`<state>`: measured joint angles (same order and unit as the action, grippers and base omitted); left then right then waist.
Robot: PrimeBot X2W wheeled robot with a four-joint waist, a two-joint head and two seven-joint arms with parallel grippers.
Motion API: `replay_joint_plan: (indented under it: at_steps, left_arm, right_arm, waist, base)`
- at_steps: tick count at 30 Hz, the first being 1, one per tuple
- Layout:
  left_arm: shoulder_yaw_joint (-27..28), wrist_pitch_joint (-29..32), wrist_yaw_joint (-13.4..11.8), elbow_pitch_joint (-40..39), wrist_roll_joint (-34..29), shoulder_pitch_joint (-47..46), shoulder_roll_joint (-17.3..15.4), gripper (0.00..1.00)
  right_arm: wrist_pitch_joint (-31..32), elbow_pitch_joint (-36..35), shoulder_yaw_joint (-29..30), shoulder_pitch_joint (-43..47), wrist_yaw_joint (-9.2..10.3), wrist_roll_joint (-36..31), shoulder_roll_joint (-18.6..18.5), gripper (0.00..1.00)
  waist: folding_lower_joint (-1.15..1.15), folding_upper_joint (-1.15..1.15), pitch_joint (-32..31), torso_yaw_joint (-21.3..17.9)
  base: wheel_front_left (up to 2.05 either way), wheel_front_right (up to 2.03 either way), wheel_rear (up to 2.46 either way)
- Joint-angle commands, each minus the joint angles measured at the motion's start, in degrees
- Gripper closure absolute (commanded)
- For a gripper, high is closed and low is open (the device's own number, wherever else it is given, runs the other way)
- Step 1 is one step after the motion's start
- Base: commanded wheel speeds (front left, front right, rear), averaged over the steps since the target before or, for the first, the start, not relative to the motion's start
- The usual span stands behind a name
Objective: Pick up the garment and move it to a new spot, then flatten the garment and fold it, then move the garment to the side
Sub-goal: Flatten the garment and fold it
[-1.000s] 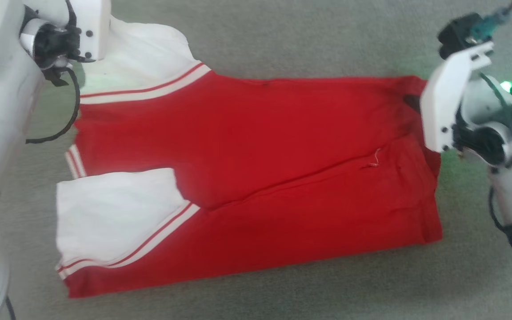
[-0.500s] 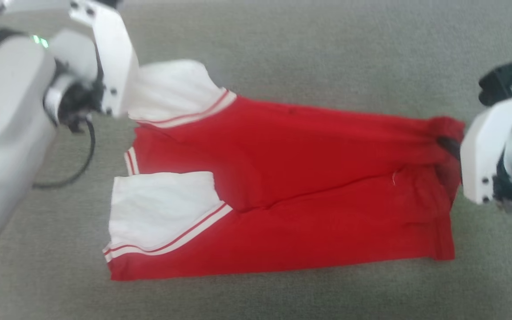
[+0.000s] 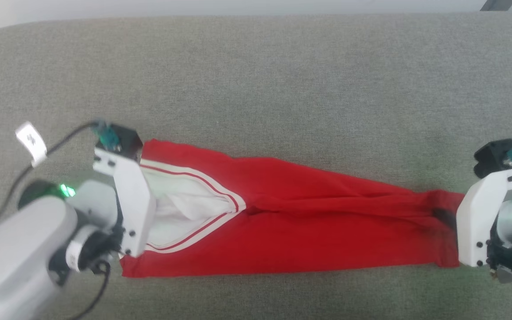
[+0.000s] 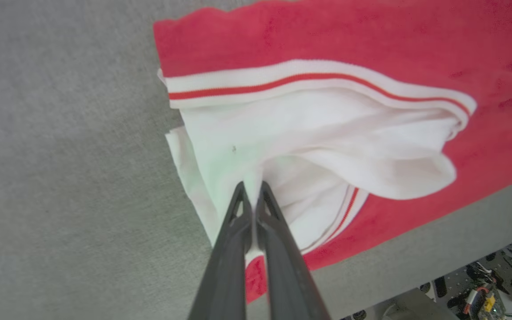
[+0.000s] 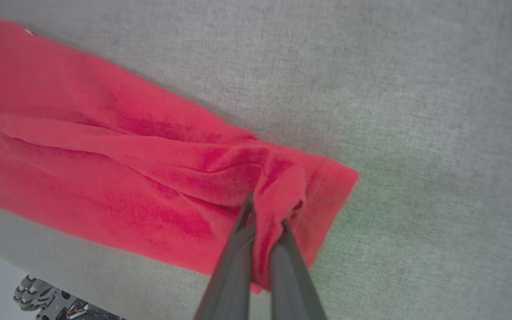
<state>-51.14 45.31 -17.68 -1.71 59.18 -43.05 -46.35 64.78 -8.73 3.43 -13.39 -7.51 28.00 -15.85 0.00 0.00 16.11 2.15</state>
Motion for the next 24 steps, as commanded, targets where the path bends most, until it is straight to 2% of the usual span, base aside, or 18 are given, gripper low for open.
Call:
replay_joint_plan:
  at_steps: [1, 2, 3, 4, 5, 6, 7, 12, 17, 24]
  left_arm:
    - [0.51, -1.30, -0.56, -0.32, 0.76, 1.57, 0.44, 0.77]
    - [0.89, -2.35, -0.75, -0.05, 1.44, 2.82, 0.80, 0.58]
    - [0.86, -3.34, -0.45, 0.54, 1.40, 3.60, 0.79, 0.51]
    - [1.06, -4.53, -0.10, 1.33, 1.61, 4.32, 1.01, 0.12]
    - [1.46, -5.53, 0.08, 2.24, 2.24, 4.95, 1.50, 0.00]
    - [1.56, -6.62, 0.62, 3.12, 2.30, 5.43, 1.86, 0.00]
    - [1.76, -7.73, 1.04, 3.98, 2.16, 5.67, 2.11, 0.00]
    - [3.82, -14.14, 2.53, 6.27, 2.78, 7.63, 3.09, 0.00]
    - [7.05, -24.53, 3.28, 4.72, 1.60, 11.05, 2.75, 0.00]
    - [12.08, -40.55, 1.65, 1.40, -0.79, 18.14, 1.25, 0.00]
  right_arm:
    - [-0.61, 0.76, -0.28, 0.39, 0.05, -0.86, -0.20, 1.00]
    - [-1.25, 1.53, -0.67, 0.60, 0.05, -1.00, 0.16, 1.00]
    - [-1.72, 2.63, -0.58, 0.42, 0.05, -0.87, 0.84, 0.99]
    - [-2.25, 3.61, -0.84, 0.05, 0.05, -0.97, 0.92, 0.93]
    - [-2.71, 4.66, -1.23, -0.38, 0.05, -1.34, 0.75, 0.73]
    - [-3.28, 5.54, -1.85, -0.78, 0.05, -1.07, 0.80, 0.12]
    - [-4.09, 6.26, -2.40, -1.20, 0.04, -0.72, 0.92, 0.00]
    - [-6.40, 8.53, -3.17, -0.97, 0.04, 0.38, 0.74, 0.00]
    - [-7.68, 8.00, -1.31, 0.47, 0.04, 1.50, 0.18, 0.00]
    - [-5.95, 7.57, 4.87, 2.58, 0.04, 1.27, 0.24, 0.00]
  waist:
    - [0.00, 0.00, -0.01, 0.03]
    - [0.00, 0.00, -0.09, 0.03]
    - [0.00, 0.00, -0.21, 0.00]
    - [0.00, 0.00, -0.35, -0.03]
    - [0.00, 0.00, -0.52, -0.03]
    - [0.00, 0.00, -0.77, -0.02]
    - [0.00, 0.00, -0.99, -0.01]
    - [0.00, 0.00, -2.62, 0.35]
    - [0.00, 0.00, -4.12, 0.91]
    - [0.00, 0.00, -5.66, 2.47]
  base:
    - [0.00, 0.00, 0.00]
    - [0.00, 0.00, 0.00]
    - [0.00, 0.00, 0.00]
    - [0.00, 0.00, 0.00]
    - [0.00, 0.00, 0.00]
    - [0.00, 0.00, 0.00]
    - [0.00, 0.00, 0.00]
    - [0.00, 0.00, 0.00]
    - [0.00, 0.00, 0.00]
    - [0.00, 0.00, 0.00]
